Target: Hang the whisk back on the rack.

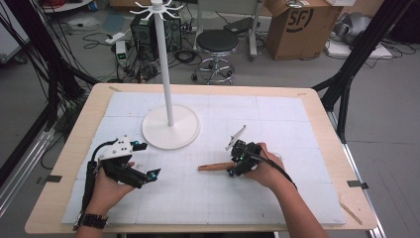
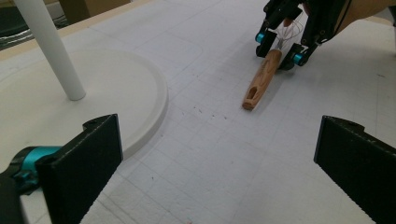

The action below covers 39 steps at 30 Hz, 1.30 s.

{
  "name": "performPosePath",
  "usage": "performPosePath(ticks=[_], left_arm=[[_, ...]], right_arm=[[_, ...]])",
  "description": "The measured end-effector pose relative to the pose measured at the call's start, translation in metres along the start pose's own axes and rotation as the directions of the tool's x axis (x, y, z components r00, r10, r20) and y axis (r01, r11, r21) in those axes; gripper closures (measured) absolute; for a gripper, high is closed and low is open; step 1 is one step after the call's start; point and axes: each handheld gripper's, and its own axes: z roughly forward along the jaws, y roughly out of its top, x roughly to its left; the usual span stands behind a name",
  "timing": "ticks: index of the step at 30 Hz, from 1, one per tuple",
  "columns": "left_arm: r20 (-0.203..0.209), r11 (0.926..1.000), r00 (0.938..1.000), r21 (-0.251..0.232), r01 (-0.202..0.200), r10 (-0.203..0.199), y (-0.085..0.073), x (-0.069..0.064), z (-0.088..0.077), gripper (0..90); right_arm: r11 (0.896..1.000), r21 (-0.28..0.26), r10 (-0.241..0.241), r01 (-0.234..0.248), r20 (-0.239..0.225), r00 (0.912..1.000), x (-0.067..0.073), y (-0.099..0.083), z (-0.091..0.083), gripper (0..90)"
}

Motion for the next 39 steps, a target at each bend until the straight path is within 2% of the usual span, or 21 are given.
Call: performPosePath(ticks=[6,13,17,26,33,39], left_arm=[[-0.002,1.0000,1.0000,0.002,-0.007,0.007,0.000,0.000,0.000,1.7],[-0.003,1.0000,1.0000,0.003,-0.007,0.007,0.001,-0.001,0.000,1.7],[-0.003,1.0000,1.0000,0.003,-0.006,0.006,0.001,-0.001,0.000,1.7],[0.001,1.0000,1.0000,0.000,-0.006,0.006,0.001,-0.001,0.000,1.7],[-0.002,1.0000,1.0000,0.002,-0.005,0.005,0.001,-0.001,0.000,1.7],[-0.005,1.0000,1.0000,-0.004,-0.004,0.004,0.001,0.001,-0.003,1.7]], right_arm=[[0.999,0.028,-0.025,0.025,0.009,0.9996,0.003,0.001,0.000,58.9],[0.999,0.041,-0.026,0.025,0.020,0.9995,0.008,0.001,-0.001,60.6],[0.998,0.051,-0.042,0.041,0.029,0.9987,0.009,0.001,-0.002,61.6],[0.997,0.059,-0.059,0.058,0.020,0.9980,0.011,0.002,-0.002,67.5],[0.997,0.052,-0.056,0.055,0.019,0.9982,0.013,0.002,-0.003,69.2],[0.999,-0.011,-0.048,0.048,0.023,0.9986,0.014,0.002,-0.013,69.6]])
